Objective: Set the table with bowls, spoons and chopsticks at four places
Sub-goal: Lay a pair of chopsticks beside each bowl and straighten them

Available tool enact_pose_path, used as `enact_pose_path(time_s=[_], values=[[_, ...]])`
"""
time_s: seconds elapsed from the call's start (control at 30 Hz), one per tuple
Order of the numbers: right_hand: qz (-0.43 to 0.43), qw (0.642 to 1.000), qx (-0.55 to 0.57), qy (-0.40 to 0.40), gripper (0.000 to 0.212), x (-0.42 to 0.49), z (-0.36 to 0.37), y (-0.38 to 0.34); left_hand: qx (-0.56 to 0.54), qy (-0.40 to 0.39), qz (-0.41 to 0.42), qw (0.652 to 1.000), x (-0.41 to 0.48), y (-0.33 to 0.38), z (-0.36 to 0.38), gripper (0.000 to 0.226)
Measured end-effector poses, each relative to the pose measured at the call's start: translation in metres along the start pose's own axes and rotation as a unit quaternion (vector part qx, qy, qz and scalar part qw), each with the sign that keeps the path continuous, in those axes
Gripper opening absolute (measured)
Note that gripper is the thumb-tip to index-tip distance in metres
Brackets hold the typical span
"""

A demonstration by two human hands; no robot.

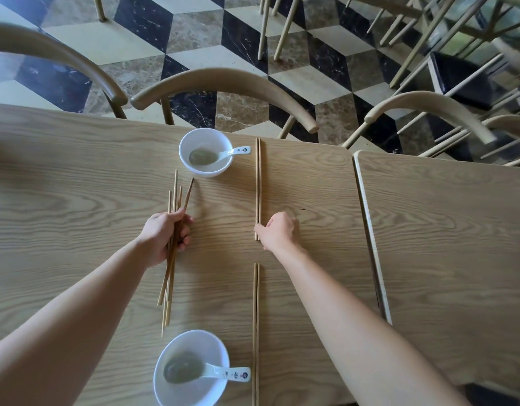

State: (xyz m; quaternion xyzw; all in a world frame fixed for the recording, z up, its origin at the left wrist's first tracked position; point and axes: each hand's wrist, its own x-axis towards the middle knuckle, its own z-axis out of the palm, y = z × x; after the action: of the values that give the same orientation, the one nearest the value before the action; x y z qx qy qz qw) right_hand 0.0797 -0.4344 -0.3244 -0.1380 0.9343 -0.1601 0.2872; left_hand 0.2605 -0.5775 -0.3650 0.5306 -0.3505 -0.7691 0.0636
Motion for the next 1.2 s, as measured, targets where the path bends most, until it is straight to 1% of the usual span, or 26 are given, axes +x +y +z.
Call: enact_pose_path(time_s=[0.07,0.13,0.23,0.3,0.43,0.53,0.6,0.67,0.7,0.77,0.8,0.87,0.93,0.97,1.1,1.13,1.2], values=[[0.006,1.0,0.001,0.004,0.025,-0.007,-0.004,0.011,0.011,0.011,-0.001,1.0,-0.003,0.0,0.003,0.035],[0.011,1.0,0.0,0.004,0.029,-0.015,-0.011,0.024,0.012,0.023,-0.019,0.999,-0.011,0.002,0.008,0.036],[0.008,1.0,-0.008,0.002,0.027,-0.032,-0.028,0.045,-0.021,0.035,-0.039,0.998,-0.03,0.011,0.016,0.038],[0.003,1.0,-0.01,0.004,0.025,-0.045,-0.042,0.056,-0.025,0.047,-0.014,0.998,-0.049,0.023,0.02,0.039],[-0.029,0.999,-0.011,0.013,0.026,-0.088,-0.068,0.076,0.013,0.07,0.065,0.995,-0.111,0.043,0.026,0.039],[-0.063,0.998,0.009,0.003,0.023,-0.142,-0.085,0.097,0.03,0.072,0.078,0.994,-0.175,0.029,0.033,0.036],[-0.081,0.995,0.051,-0.027,0.018,-0.189,-0.093,0.117,0.035,0.06,0.062,0.996,-0.224,0.001,0.04,0.032],[-0.096,0.984,0.122,-0.083,0.017,-0.24,-0.098,0.14,0.032,0.038,0.053,0.997,-0.276,-0.036,0.052,0.029],[-0.097,0.97,0.179,-0.132,0.019,-0.268,-0.102,0.152,0.023,0.029,0.051,0.998,-0.301,-0.057,0.059,0.028],[-0.105,0.923,0.276,-0.246,0.023,-0.326,-0.11,0.178,-0.011,0.016,0.049,0.999,-0.352,-0.1,0.076,0.028],[-0.117,0.902,0.296,-0.292,0.024,-0.355,-0.114,0.191,-0.031,0.008,0.048,0.998,-0.375,-0.121,0.084,0.029],[-0.155,0.874,0.296,-0.353,0.023,-0.403,-0.119,0.218,-0.074,-0.013,0.05,0.996,-0.415,-0.158,0.1,0.031],[-0.189,0.857,0.293,-0.379,0.014,-0.437,-0.12,0.24,-0.111,-0.032,0.048,0.992,-0.447,-0.185,0.113,0.032],[-0.199,0.854,0.296,-0.379,0.012,-0.45,-0.122,0.249,-0.127,-0.041,0.046,0.99,-0.462,-0.196,0.118,0.033],[-0.22,0.842,0.315,-0.378,0.015,-0.479,-0.134,0.27,-0.187,-0.085,0.07,0.976,-0.507,-0.224,0.128,0.038],[-0.226,0.841,0.312,-0.38,0.014,-0.483,-0.136,0.274,-0.2,-0.093,0.079,0.972,-0.515,-0.228,0.13,0.038],[-0.23,0.85,0.301,-0.365,0.01,-0.493,-0.137,0.279,-0.213,-0.104,0.089,0.967,-0.528,-0.235,0.133,0.036]])
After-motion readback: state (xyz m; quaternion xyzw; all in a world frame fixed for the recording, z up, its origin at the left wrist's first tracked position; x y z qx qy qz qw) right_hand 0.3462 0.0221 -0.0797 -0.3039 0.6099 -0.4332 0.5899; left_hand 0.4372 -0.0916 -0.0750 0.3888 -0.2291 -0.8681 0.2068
